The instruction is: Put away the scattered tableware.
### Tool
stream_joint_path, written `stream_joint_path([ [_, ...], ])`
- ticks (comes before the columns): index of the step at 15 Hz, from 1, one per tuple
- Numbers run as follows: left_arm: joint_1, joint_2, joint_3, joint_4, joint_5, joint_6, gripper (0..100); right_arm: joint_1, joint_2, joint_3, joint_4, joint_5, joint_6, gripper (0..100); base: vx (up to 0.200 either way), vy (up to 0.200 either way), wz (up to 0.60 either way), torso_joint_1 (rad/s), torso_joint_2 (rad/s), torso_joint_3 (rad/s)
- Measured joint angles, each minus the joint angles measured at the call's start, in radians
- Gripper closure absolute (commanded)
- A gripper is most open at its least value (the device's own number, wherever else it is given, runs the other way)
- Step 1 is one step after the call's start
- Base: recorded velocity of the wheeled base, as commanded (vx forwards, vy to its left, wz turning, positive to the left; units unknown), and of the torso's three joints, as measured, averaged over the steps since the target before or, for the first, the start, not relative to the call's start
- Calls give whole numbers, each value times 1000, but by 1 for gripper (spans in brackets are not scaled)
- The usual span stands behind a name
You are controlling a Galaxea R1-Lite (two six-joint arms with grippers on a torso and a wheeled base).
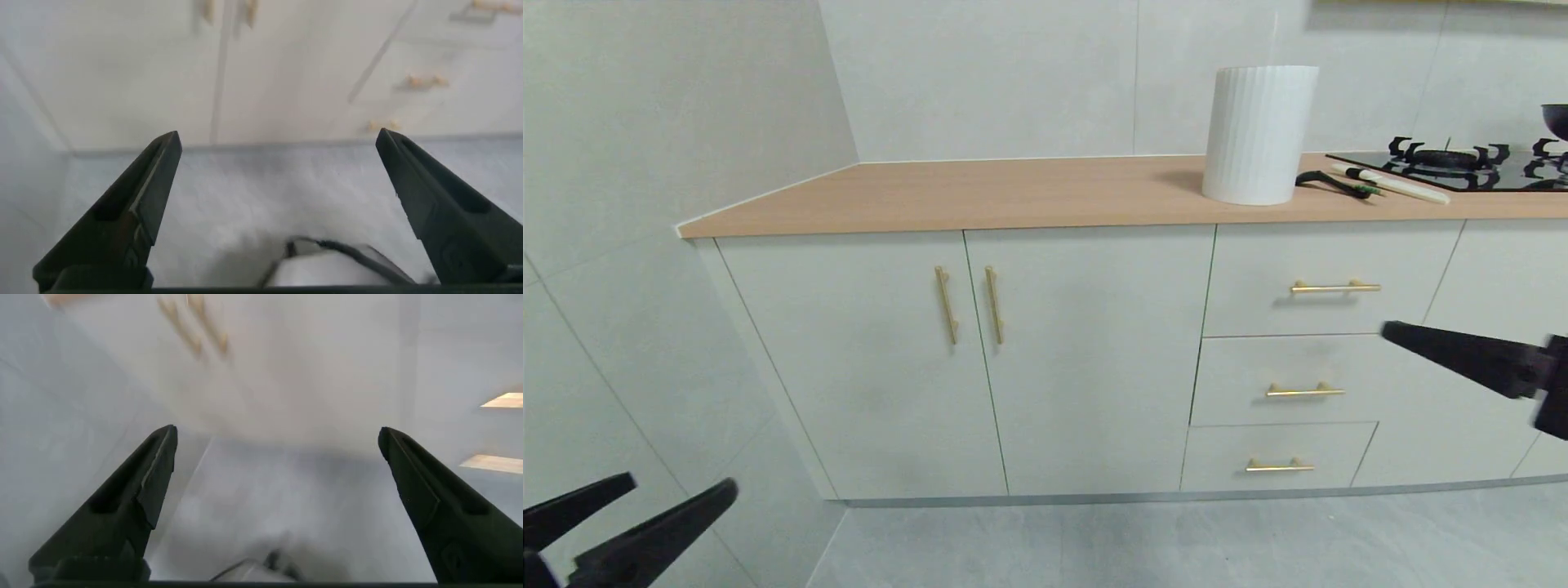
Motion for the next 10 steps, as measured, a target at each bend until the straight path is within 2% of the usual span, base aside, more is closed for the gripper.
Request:
stream_joint_path([
  [2, 49, -155, 37, 70, 0, 91, 0, -57, -212, 83, 57, -16, -76, 0, 0, 0, 0, 0, 0, 0],
  [3, 81, -238, 57, 103, 0, 126, 0, -93, -324, 113, 120, -22, -109, 0, 0, 0, 0, 0, 0, 0],
  [7, 201, -492, 103, 173, 1, 205, 0, -244, -700, 169, 390, -38, -230, 0, 0, 0, 0, 0, 0, 0],
  [8, 227, -534, 109, 181, 19, 227, 0, -286, -771, 179, 459, -48, -248, 0, 0, 0, 0, 0, 0, 0],
  [10, 262, -582, 112, 178, 67, 249, 0, -373, -875, 197, 496, -73, -270, 0, 0, 0, 0, 0, 0, 0],
])
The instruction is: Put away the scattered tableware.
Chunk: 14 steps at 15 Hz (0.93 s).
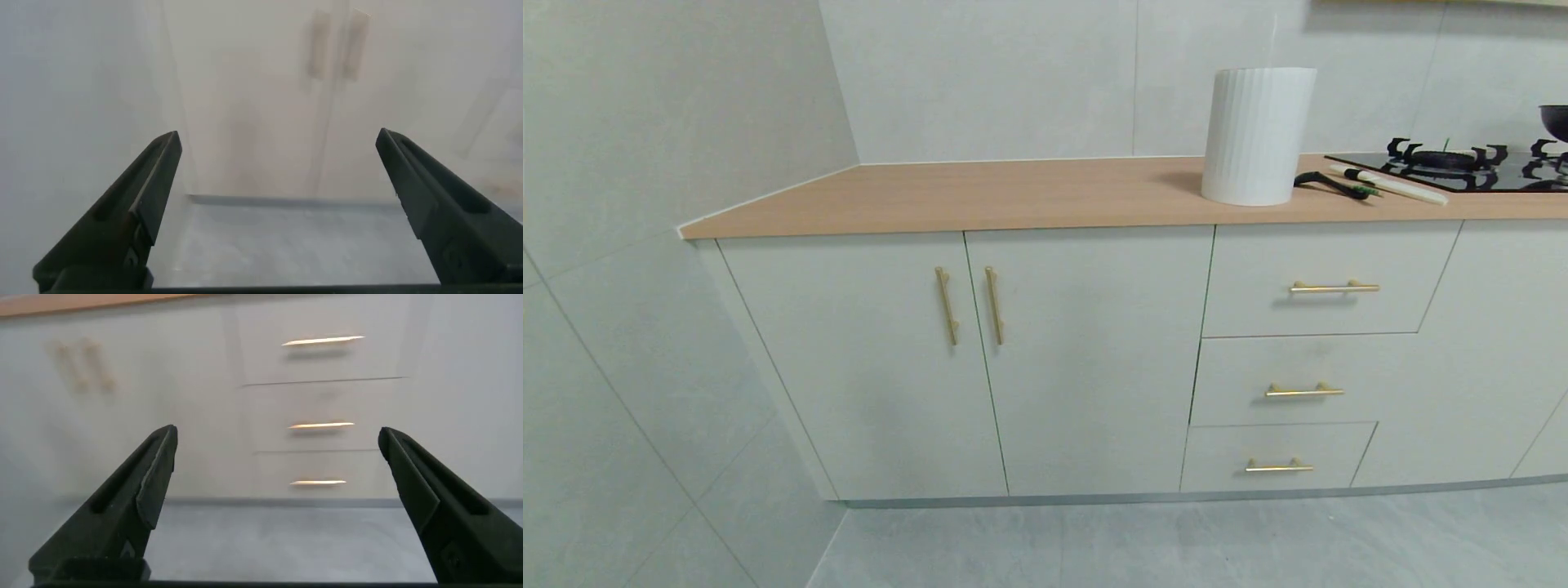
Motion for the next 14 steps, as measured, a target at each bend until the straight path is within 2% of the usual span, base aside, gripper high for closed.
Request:
stream_joint_path([
  [4, 96, -83, 38, 13, -2, 59, 0, -63, -121, 66, 4, -76, -42, 0, 0, 0, 0, 0, 0, 0],
  [7, 120, -120, 120, 7, 4, 44, 0, -68, -141, 153, -14, -77, -46, 0, 0, 0, 0, 0, 0, 0],
  [8, 122, -126, 157, -30, -5, 44, 0, -69, -144, 197, -71, -73, -47, 0, 0, 0, 0, 0, 0, 0],
  [9, 123, -130, 206, -116, -31, 44, 0, -69, -145, 254, -160, -61, -48, 0, 0, 0, 0, 0, 0, 0],
  [10, 124, -131, 255, -220, -88, 44, 0, -69, -146, 318, -250, -34, -50, 0, 0, 0, 0, 0, 0, 0],
  [11, 124, -132, 285, -267, -141, 43, 0, -69, -147, 367, -309, 13, -50, 0, 0, 0, 0, 0, 0, 0],
  [14, 123, -133, 321, -211, -162, 41, 0, -70, -148, 422, -275, 41, -53, 0, 0, 0, 0, 0, 0, 0],
])
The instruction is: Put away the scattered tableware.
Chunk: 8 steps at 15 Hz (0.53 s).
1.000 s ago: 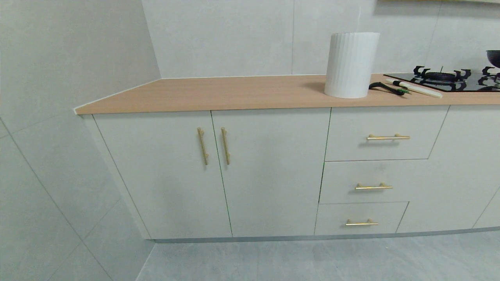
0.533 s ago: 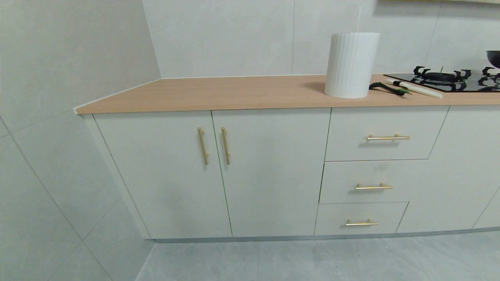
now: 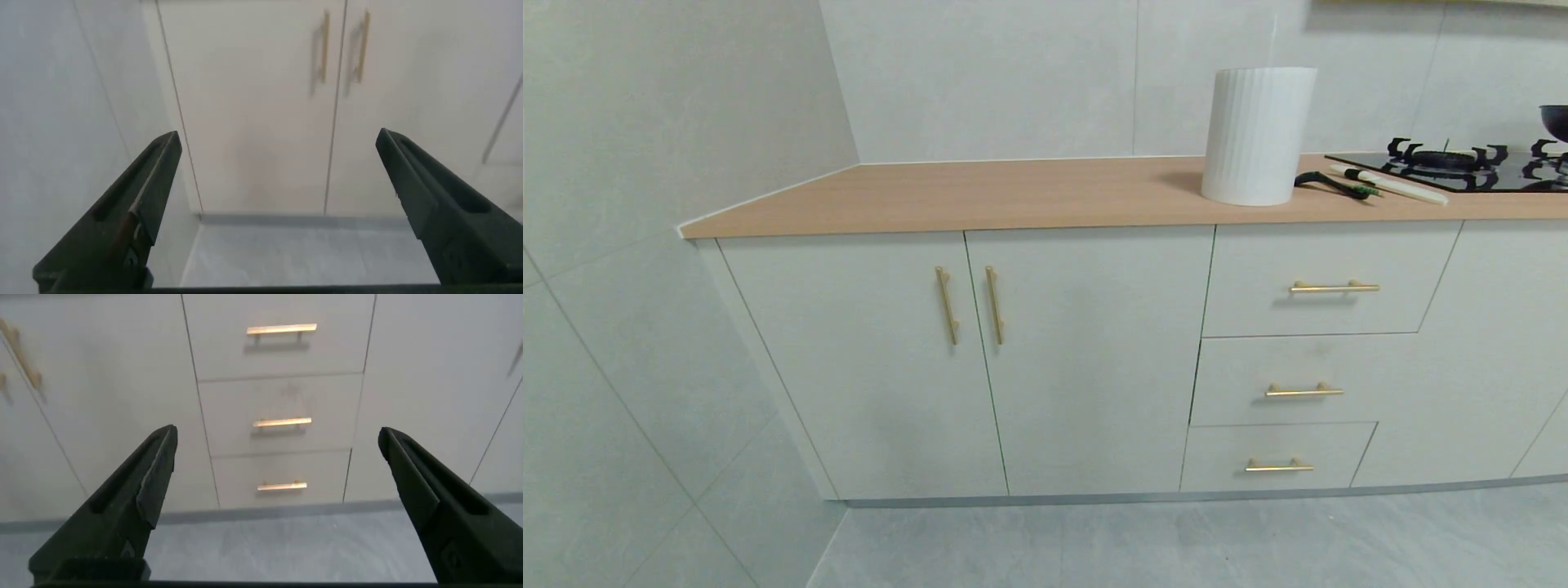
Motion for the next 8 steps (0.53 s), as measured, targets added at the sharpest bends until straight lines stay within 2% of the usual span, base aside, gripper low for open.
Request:
stream_joint_path([
  [4, -1, 0, 4, 58, -40, -9, 0, 1, 0, 5, 13, 19, -6, 0, 0, 0, 0, 0, 0, 0],
  [8, -2, 0, 5, 58, -41, -32, 0, 1, 0, 7, 38, 67, -19, 0, 0, 0, 0, 0, 0, 0],
])
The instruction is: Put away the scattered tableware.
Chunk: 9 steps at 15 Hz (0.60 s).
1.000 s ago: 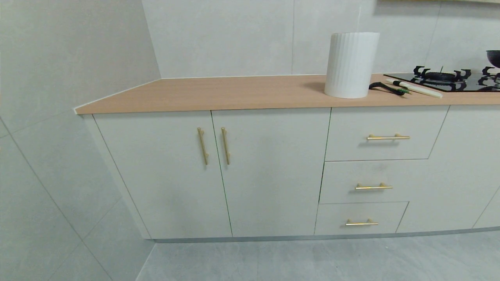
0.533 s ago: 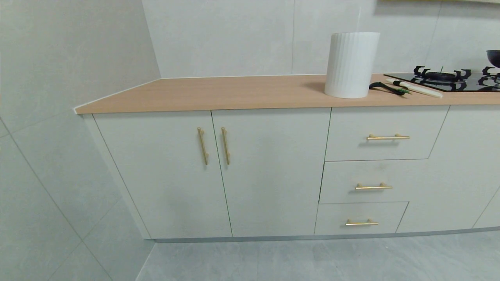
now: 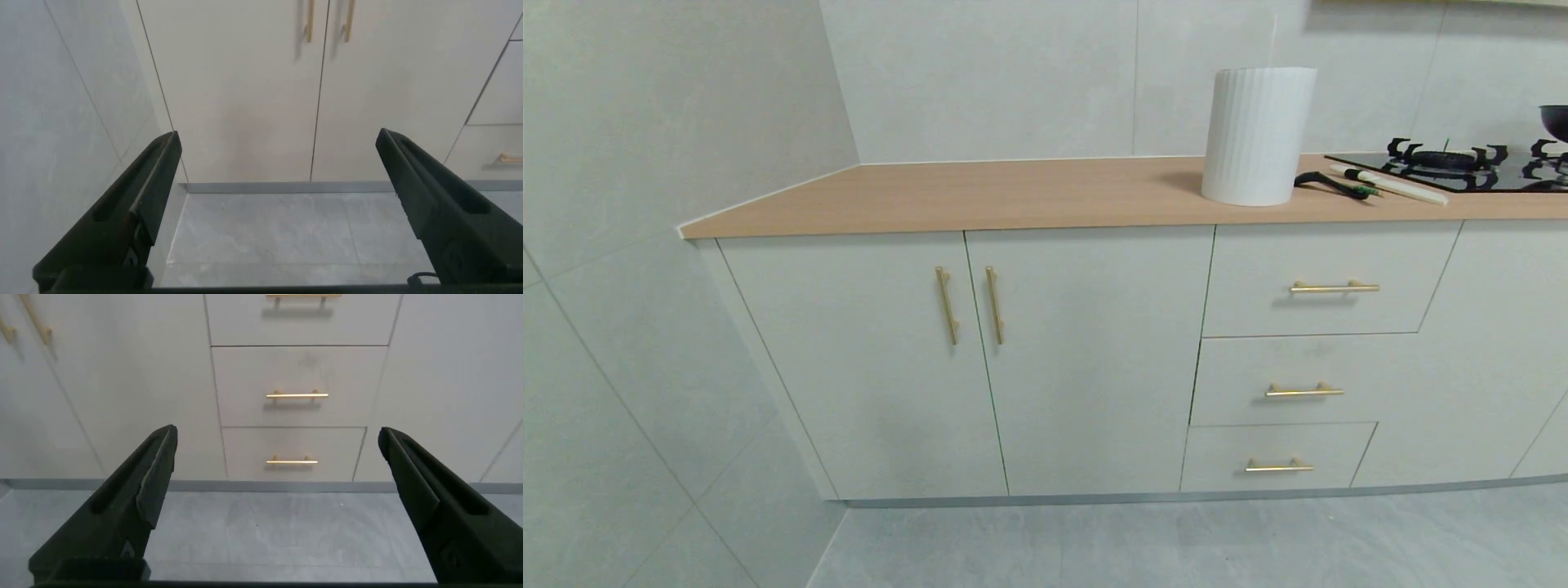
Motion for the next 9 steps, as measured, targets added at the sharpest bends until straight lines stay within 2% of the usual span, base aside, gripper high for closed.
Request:
stream_joint_path([
  [2, 0, 0, 0, 0, 0, -9, 0, 0, 0, 0, 0, 1, -1, 0, 0, 0, 0, 0, 0, 0],
  [9, 0, 0, 0, 0, 0, -8, 0, 0, 0, 0, 2, 8, -1, 0, 0, 0, 0, 0, 0, 0],
])
